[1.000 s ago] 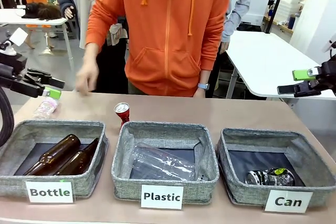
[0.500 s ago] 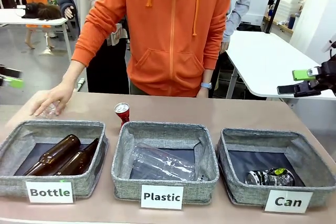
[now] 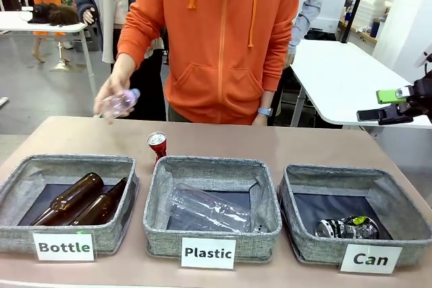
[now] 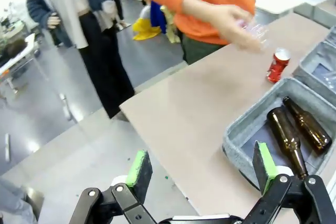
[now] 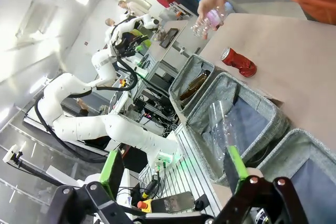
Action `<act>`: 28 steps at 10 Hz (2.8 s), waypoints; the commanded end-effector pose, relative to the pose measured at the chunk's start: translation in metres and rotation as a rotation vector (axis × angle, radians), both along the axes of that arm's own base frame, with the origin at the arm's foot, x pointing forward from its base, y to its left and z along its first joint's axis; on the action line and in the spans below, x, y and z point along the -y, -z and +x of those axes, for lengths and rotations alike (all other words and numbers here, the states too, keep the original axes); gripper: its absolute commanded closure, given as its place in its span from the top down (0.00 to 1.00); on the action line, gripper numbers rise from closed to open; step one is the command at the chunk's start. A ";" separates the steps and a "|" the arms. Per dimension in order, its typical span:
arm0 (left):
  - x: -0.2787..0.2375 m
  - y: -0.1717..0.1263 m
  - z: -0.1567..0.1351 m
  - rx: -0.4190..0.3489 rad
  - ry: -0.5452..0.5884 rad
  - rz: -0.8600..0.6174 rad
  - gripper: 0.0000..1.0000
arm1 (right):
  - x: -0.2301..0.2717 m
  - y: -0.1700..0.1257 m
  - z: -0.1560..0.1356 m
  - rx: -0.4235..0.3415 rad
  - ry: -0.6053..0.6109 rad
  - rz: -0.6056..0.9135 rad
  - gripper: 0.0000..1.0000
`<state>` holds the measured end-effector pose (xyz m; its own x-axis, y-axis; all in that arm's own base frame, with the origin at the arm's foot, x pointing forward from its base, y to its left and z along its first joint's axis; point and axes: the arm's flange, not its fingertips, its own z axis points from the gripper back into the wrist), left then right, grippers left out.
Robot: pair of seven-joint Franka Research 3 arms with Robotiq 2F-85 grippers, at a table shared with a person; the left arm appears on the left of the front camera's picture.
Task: Sort the can waste into the basket.
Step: Pick up the can waste from the table and place it in the right Fabric basket.
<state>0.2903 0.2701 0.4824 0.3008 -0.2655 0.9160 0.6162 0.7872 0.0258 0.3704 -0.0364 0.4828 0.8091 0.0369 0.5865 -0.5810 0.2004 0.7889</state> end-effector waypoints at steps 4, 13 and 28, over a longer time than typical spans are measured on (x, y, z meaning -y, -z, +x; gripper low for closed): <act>0.037 0.004 0.025 0.018 -0.016 0.063 1.00 | 0.002 -0.001 -0.001 0.019 -0.015 -0.006 1.00; 0.234 0.034 0.150 0.173 0.087 0.354 1.00 | 0.002 -0.001 -0.001 0.019 -0.015 -0.006 1.00; 0.197 0.032 0.092 0.034 0.754 0.094 1.00 | 0.002 -0.001 -0.001 0.019 -0.015 -0.006 1.00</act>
